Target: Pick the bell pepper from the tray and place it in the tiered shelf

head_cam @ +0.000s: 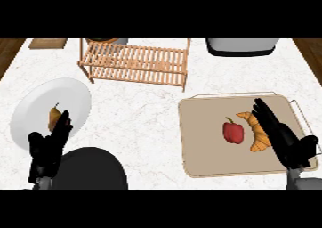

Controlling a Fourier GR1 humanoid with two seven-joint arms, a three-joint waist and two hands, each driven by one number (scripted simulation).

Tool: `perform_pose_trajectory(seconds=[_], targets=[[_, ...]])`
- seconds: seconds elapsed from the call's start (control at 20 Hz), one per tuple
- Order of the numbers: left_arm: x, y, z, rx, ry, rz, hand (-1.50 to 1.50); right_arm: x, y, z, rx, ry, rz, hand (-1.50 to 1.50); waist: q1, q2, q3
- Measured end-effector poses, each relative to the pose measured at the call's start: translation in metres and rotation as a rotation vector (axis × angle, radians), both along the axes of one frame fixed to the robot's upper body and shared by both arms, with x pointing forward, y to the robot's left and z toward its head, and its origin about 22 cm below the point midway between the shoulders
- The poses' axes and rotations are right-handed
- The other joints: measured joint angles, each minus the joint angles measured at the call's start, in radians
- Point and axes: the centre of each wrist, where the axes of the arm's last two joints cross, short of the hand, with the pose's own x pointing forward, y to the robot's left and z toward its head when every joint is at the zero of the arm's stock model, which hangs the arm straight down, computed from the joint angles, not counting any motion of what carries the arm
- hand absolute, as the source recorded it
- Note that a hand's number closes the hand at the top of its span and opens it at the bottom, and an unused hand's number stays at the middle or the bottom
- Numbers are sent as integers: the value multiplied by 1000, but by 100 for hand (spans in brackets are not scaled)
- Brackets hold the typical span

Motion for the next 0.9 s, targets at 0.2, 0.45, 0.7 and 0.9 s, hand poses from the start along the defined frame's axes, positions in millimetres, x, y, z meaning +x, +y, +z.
perform_pose_trajectory(seconds=[0.2,0.45,0.7,0.9], targets=[[0,2,2,32,-22,-47,0,-17,-30,3,-74,2,-296,-150,-16,3,3],[-1,-2,4,51,-31,-120,0,-68,-89,-13,-261,130,-802,150,-71,10,-1],[0,-9,2,48,-31,-215,0,-95,-53,-28,-87,39,-1041,-150,-35,8,4],[4,-17,1,46,-37,-259,0,-98,-27,-7,-61,-67,-987,-150,-3,10,5]])
